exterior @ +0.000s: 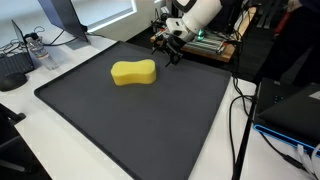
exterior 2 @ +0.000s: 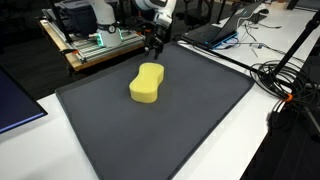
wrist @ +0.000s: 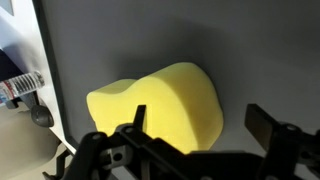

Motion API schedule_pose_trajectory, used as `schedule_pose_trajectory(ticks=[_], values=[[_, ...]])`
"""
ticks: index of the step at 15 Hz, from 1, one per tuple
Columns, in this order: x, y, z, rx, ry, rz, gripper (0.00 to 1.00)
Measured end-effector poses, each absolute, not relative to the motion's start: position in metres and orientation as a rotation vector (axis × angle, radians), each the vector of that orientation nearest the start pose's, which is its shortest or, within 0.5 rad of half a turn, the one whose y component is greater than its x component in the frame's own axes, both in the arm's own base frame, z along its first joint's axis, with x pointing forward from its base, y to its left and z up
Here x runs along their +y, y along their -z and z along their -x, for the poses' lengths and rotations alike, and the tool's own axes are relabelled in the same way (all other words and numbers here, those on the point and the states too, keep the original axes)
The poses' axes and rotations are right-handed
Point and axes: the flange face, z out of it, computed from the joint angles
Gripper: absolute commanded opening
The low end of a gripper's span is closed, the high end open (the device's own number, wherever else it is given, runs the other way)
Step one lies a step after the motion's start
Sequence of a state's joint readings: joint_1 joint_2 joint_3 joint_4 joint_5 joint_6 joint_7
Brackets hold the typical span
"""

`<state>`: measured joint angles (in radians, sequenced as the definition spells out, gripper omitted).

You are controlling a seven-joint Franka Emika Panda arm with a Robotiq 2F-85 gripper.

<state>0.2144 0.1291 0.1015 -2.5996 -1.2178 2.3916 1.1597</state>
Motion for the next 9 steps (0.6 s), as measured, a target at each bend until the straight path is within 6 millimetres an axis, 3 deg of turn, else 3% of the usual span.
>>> schedule_pose_trajectory(ticks=[6, 9], values=[[0.055, -0.224, -0.367, 0.242, -0.421, -2.744, 1.0], [0.02, -0.228, -0.373, 0.231, -0.434, -2.81, 1.0]])
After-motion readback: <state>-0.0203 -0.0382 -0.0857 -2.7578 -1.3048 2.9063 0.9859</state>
